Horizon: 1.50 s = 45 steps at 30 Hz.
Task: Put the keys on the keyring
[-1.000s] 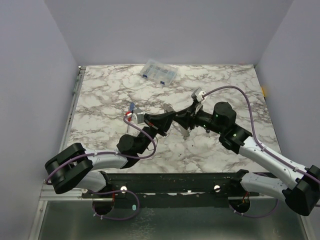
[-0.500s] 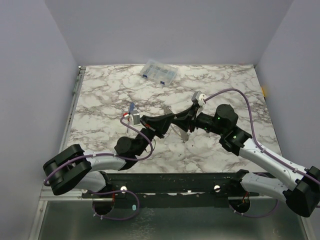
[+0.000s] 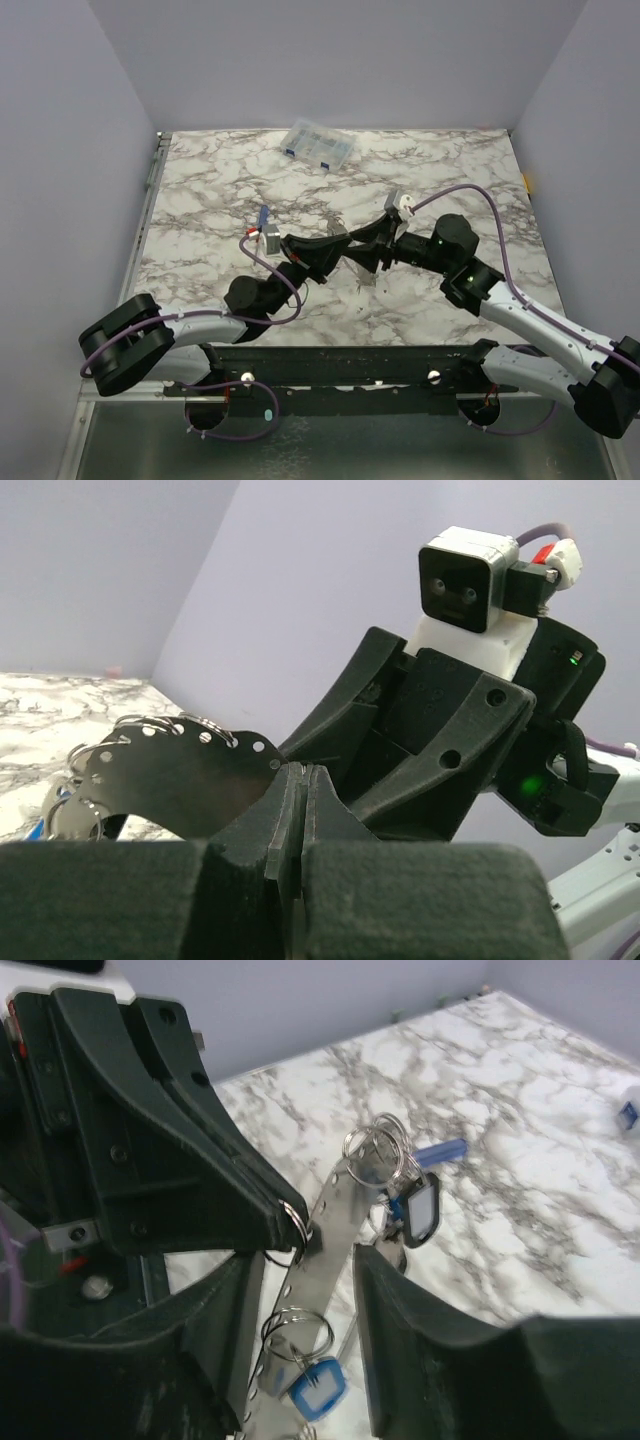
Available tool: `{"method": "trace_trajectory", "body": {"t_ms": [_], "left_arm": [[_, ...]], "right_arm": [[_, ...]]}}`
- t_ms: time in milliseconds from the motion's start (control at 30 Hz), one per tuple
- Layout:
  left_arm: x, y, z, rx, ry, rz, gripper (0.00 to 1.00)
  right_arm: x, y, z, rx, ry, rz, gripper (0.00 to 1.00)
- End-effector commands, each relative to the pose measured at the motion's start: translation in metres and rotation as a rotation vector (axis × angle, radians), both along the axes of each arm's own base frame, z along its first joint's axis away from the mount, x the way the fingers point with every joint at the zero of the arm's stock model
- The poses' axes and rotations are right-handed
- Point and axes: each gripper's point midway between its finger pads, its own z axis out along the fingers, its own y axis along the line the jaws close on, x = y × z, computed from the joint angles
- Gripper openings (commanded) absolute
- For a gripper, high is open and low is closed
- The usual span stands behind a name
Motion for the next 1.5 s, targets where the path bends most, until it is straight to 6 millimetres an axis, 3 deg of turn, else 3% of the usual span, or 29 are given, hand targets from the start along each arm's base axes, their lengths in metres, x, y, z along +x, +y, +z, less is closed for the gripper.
{"method": "trace_trajectory", "body": {"t_ms": [0, 100, 233, 533, 667, 833, 1200, 1467], "left_arm": [[-0.016, 0.003, 0.017, -0.03, -0.06, -0.046, 0.0], [-0.017, 0.003, 0.018, -0.032, -0.059, -0.049, 0.0], [-0.017, 0.002, 0.019, -0.036, -0.058, -0.055, 0.0], [-0.018, -0.007, 0.018, -0.041, -0.042, -0.098, 0.0], [-0.021, -0.008, 0.019, -0.037, -0.053, -0.107, 0.0], [-0.021, -0.006, 0.018, 0.01, -0.085, -0.082, 0.02], [-0.025, 0.007, 0.018, 0.072, -0.129, -0.039, 0.39], [-0.024, 0.015, 0.02, 0.181, -0.158, 0.013, 0.42]], "right_arm": [[-0.001, -0.001, 0.011, 0.02, -0.013, -0.003, 0.61], [0.002, -0.002, 0.015, 0.017, -0.022, -0.015, 0.71], [0.005, -0.002, 0.014, 0.0, -0.025, -0.023, 0.68], [0.004, 0.001, 0.01, 0.029, -0.014, -0.013, 0.17], [0.001, 0.002, 0.009, 0.033, -0.019, 0.003, 0.01], [-0.01, 0.0, 0.007, 0.038, -0.041, 0.044, 0.01], [-0.027, -0.007, 0.005, 0.047, -0.056, 0.083, 0.01], [-0.03, -0.008, 0.003, 0.05, -0.049, 0.088, 0.01]]}}
